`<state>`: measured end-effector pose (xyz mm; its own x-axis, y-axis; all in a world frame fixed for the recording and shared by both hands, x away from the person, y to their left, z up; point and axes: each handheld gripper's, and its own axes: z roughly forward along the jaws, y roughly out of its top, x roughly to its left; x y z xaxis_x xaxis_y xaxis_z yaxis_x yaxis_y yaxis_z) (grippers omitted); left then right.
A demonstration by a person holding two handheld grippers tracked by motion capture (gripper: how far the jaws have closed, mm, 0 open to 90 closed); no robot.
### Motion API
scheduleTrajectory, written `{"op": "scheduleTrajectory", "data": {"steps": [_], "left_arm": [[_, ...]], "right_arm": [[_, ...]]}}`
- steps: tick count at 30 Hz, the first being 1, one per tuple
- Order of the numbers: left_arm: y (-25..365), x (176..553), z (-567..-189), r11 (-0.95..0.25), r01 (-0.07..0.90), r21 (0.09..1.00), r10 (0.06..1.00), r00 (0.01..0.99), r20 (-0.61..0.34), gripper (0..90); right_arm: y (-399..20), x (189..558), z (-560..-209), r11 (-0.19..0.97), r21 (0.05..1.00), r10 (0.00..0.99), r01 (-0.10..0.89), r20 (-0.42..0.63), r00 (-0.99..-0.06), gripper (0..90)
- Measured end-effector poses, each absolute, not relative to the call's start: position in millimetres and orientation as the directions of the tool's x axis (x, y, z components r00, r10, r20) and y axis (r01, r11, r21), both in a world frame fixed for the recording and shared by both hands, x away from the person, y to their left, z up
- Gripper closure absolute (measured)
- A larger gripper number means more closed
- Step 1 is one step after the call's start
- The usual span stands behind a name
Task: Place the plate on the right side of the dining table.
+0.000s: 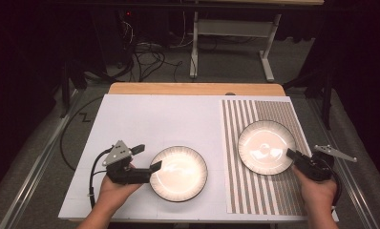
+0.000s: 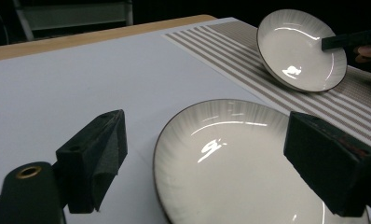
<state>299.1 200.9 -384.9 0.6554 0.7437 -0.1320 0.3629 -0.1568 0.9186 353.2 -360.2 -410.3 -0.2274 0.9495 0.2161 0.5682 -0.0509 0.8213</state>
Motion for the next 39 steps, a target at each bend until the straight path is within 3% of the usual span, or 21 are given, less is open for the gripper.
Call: {"op": "scheduleTrajectory", "data": {"steps": [10, 26, 39], "left_arm": [[231.5, 291.7, -394.1, -0.122, 0.363, 0.924, 0.788, 0.602, -0.132, 0.0], [237.1, 292.7, -395.2, -0.113, 0.357, 0.927, 0.796, 0.591, -0.13, 0.2], [236.5, 292.8, -399.3, -0.123, 0.362, 0.924, 0.803, 0.583, -0.122, 0.9]], "right_arm": [[-359.4, 359.9, -413.8, -0.085, 0.8, 0.957, 0.594, 0.231, -0.174, 79.5], [-364.2, 364.1, -422.7, -0.11, 0.78, 0.972, 0.616, 0.213, -0.097, 79.7], [-355.3, 349.4, -410.2, 0.0, 0.857, 0.974, 0.515, 0.118, -0.195, 53.2]]}}
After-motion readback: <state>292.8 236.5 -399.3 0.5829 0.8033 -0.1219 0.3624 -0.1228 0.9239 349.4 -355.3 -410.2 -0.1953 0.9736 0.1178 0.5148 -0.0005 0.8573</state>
